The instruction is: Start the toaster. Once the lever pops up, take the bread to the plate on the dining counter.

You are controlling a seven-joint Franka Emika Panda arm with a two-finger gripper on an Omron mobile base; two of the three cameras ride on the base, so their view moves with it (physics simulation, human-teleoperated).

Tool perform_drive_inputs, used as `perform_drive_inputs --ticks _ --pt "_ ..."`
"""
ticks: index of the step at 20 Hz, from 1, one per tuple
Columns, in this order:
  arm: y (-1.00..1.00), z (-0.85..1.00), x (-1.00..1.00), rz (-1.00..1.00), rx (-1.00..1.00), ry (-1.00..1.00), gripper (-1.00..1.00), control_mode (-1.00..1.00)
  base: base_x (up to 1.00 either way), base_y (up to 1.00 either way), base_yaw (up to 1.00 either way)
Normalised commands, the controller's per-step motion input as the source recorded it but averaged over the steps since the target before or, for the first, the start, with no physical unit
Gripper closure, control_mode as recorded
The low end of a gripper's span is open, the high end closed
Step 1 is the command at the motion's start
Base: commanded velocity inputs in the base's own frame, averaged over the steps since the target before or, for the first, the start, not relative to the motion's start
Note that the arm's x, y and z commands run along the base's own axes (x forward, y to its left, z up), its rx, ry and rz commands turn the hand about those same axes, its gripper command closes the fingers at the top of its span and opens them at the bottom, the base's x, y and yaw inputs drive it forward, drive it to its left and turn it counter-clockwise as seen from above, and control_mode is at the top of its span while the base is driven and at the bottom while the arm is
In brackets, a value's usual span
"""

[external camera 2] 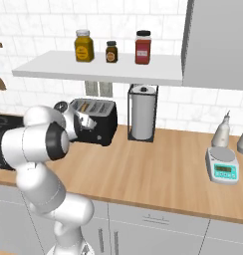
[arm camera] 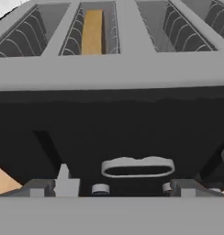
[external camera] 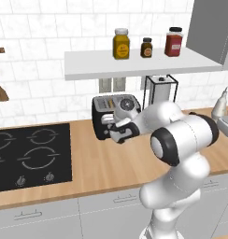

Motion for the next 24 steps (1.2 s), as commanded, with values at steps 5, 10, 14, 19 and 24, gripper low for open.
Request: perform_drive_inputs --ticks 5,10,14,19,24 --pt "0.03 0.18 -0.41 -0.03 -0.01 -0.22 -1.0 -1.0 0.0 0.0 0.0" --pt "0.02 0.33 -0.16 -0.03 0.0 -0.14 -1.0 -1.0 0.0 0.0 0.0" --pt "0.04 0.41 0.03 0.0 0.0 -0.08 -1.0 -1.0 0.0 0.0 0.0" --pt "0.0 0.51 0.12 0.0 0.0 -0.03 -1.0 -1.0 0.0 0.0 0.0" --pt "0.05 0.51 0.01 0.0 0.0 0.0 -1.0 -1.0 0.0 0.0 0.0"
